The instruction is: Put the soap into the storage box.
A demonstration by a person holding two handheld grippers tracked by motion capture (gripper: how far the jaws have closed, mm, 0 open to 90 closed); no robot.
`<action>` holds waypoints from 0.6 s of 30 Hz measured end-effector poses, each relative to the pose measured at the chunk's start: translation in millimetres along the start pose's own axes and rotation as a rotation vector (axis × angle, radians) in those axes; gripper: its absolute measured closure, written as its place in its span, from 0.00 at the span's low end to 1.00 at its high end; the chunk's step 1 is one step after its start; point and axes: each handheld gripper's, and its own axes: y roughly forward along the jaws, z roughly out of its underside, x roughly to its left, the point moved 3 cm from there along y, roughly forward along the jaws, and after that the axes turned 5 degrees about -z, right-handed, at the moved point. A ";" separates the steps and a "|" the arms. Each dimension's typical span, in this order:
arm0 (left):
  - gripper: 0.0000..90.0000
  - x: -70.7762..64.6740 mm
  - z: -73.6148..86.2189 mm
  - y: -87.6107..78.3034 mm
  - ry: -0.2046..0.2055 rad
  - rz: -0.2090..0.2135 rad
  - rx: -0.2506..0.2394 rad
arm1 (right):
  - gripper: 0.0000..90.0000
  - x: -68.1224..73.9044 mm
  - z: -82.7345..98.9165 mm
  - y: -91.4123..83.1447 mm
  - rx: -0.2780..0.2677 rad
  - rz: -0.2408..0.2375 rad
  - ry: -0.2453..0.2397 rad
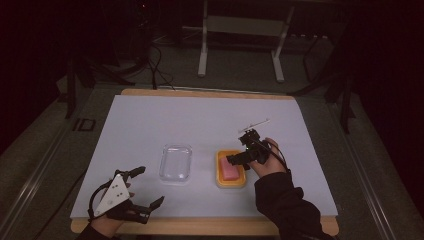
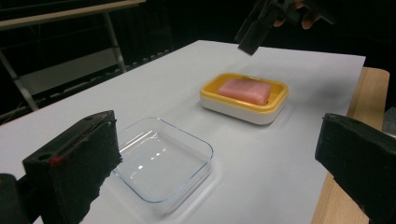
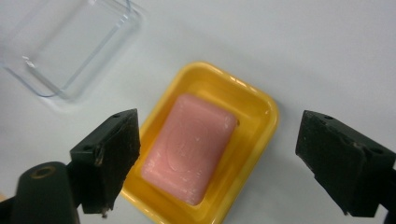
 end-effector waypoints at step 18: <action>0.00 -0.3 3.9 -13.0 -0.021 -0.046 0.009 | 0.18 -32.4 47.2 -28.6 -0.091 0.010 -0.049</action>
